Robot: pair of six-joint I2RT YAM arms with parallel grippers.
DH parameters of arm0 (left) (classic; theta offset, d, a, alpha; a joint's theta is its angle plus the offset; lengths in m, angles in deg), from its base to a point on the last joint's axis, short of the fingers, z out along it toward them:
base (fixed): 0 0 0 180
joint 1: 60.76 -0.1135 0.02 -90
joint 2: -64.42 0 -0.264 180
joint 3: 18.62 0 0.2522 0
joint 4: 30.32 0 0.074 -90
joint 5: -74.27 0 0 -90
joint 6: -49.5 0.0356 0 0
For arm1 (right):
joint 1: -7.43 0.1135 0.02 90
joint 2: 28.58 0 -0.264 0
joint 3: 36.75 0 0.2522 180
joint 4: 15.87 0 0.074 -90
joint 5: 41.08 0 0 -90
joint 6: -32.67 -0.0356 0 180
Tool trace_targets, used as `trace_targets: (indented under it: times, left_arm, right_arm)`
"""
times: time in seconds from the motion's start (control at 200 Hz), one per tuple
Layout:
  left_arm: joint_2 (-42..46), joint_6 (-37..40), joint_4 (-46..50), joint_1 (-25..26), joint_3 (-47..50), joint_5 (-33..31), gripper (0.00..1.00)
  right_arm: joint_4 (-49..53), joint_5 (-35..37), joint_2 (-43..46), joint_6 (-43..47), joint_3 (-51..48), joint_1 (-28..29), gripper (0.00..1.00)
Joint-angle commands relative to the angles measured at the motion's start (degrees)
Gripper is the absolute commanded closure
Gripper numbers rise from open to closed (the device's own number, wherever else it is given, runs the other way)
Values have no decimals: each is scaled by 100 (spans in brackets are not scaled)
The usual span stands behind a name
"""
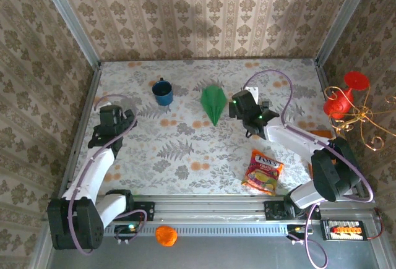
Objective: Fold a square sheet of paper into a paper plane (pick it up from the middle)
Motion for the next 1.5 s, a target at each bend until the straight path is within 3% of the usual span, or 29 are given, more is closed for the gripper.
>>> trace_targets:
  times: [0.0, 0.125, 0.23, 0.305, 0.46, 0.57, 0.665, 0.815, 0.96, 1.19, 1.26, 1.435, 1.495]
  left_arm:
    - [-10, 622, -1375, -90, 344, -535, 0]
    - [-193, 1258, -2674, -35, 905, -796, 0]
    - [-353, 1654, -3215, -73, 1143, -844, 0]
    - [-563, 1892, -3423, -111, 1191, -815, 0]
    - [-1096, 2060, -3867, -222, 1218, -463, 0]
    - [-1463, 2269, -4723, -233, 1469, -181, 0]
    - [-1540, 2370, -5118, -258, 1609, -13, 0]
    - [-1577, 2419, -5165, -383, 1616, 738, 0]
    - [-1830, 2392, -6024, -399, 1821, 1598, 0]
    - [-2734, 2453, -7021, -369, 1873, 1610, 0]
    - [-3068, 2494, -7320, -377, 1823, 1597, 0]
    - [-2958, 2507, -6141, -189, 1332, 1140, 0]
    - [-3024, 2658, -6212, -19, 1287, 837, 0]
  right_arm:
    - [-1290, 1335, 199, 666, -475, -52, 0]
    - [-2204, 1835, 377, 1307, -1143, -150, 0]
    - [-2232, 1864, 660, 1310, -1418, -487, 0]
    - [-2167, 1055, 993, 1261, -1612, -956, 0]
    - [-3298, 449, 1339, 1847, -2384, -1424, 0]
    - [-3680, 168, 1170, 1838, -2601, -1691, 0]
    - [-4716, -150, 991, 1972, -2976, -1786, 0]
    - [-5570, -709, 561, 2122, -3184, -1950, 0]
    - [-6545, -1341, 72, 2123, -3543, -2143, 0]
    - [-6884, -2140, -358, 2051, -3539, -2451, 0]
    - [-6465, -2194, -242, 2019, -3426, -2467, 0]
    - [-6021, -2138, -303, 1877, -3151, -2557, 0]
    - [-5801, -2341, -301, 1725, -3050, -2733, 0]
